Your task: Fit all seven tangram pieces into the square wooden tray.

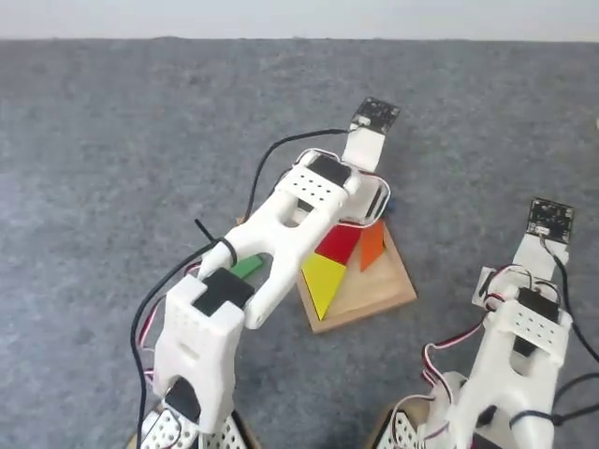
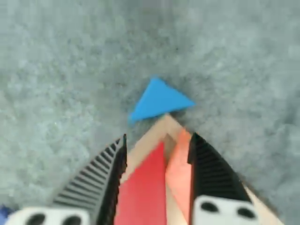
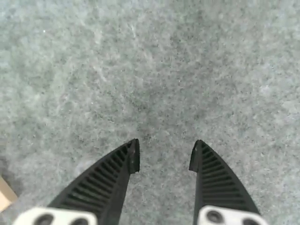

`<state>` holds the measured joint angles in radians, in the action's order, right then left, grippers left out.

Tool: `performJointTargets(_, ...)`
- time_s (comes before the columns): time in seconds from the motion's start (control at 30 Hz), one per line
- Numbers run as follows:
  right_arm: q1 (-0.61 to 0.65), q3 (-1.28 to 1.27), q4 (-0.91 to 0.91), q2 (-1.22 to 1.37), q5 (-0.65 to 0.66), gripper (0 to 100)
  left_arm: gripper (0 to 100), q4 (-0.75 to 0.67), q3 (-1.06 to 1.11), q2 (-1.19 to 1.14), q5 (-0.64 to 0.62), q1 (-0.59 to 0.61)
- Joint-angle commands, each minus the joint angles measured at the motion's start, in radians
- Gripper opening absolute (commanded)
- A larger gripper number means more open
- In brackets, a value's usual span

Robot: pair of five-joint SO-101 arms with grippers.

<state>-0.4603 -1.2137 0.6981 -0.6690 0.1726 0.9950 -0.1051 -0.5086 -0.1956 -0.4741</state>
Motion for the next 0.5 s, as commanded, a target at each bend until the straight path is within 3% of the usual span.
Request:
performJointTargets(0.0,0.008,0.049,-0.021,-0.031,-0.002,18.7,20,-0.143,0.039,0.084,0.008,0.028)
performJointTargets(0.47,0.010,0.049,-0.021,-0.030,-0.002,18.7,20,-0.112,0.050,-0.005,0.091,0.020)
